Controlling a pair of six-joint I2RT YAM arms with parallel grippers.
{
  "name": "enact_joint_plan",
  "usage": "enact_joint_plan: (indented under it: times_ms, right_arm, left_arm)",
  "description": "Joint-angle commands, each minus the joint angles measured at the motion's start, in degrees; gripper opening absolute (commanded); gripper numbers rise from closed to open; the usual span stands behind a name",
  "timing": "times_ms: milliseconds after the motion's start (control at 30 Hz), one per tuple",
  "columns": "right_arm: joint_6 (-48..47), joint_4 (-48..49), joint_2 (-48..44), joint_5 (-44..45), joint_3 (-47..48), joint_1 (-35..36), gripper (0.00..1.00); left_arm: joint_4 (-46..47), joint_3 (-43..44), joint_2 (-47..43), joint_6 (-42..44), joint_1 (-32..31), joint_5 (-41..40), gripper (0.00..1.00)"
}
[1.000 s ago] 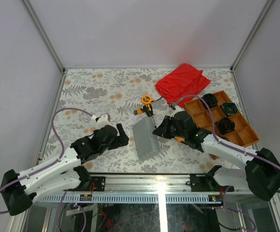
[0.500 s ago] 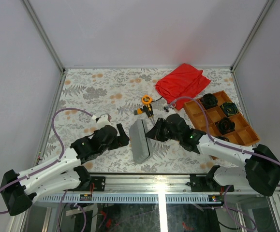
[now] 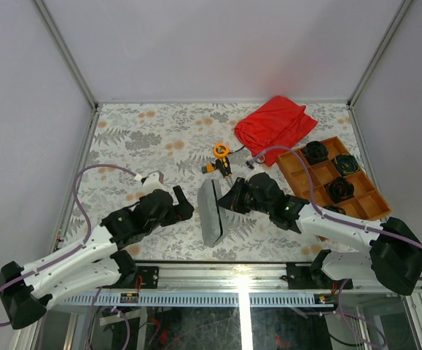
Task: Sort the tools into containers
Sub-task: Open the storage box at the center of the board.
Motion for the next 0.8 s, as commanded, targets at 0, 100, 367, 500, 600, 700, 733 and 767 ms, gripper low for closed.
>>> enact_joint_plan:
  times_ms: [0, 100, 367, 500, 600, 700, 733, 767]
  right_arm:
    - [0.7, 4.0, -3.2, 1.4, 4.0, 0.4, 0.0]
    - [0.7, 2.7, -4.1, 2.1, 4.5, 0.4, 0.0]
    - [0.9, 1.6, -5.3, 4.3, 2.8, 0.4, 0.0]
    - [3.3, 0.4, -7.6, 8.2, -0.8, 0.4, 0.04]
    - [4.5, 0.0, -10.1, 11.2, -4.4, 0.4, 0.16]
    - [3.2, -2.4, -12.2, 12.9, -6.0, 0.4, 0.29]
    - [2.4, -3.9, -13.0, 13.6, -5.9, 0.4, 0.34]
    - [1.4, -5.7, -13.7, 14.6, -5.6, 0.4, 0.38]
  left_arm:
    - [-2.1, 1.7, -2.0, -0.1, 0.2, -2.8, 0.92]
    - [-3.0, 2.1, -3.3, -0.1, 0.3, -3.6, 0.92]
    - [-3.4, 2.4, -4.1, 0.0, 0.3, -3.7, 0.92]
    - [-3.3, 1.7, -3.4, -0.1, 0.2, -3.5, 0.92]
    - [-3.2, 0.8, -2.9, -0.3, 0.2, -3.5, 0.92]
    - [-2.3, -0.7, -2.4, -0.5, 0.3, -3.0, 0.92]
    - [-1.8, -1.0, -2.1, -0.6, 0.2, -2.8, 0.92]
    - [-1.5, -1.2, -2.0, -0.6, 0.2, -2.7, 0.92]
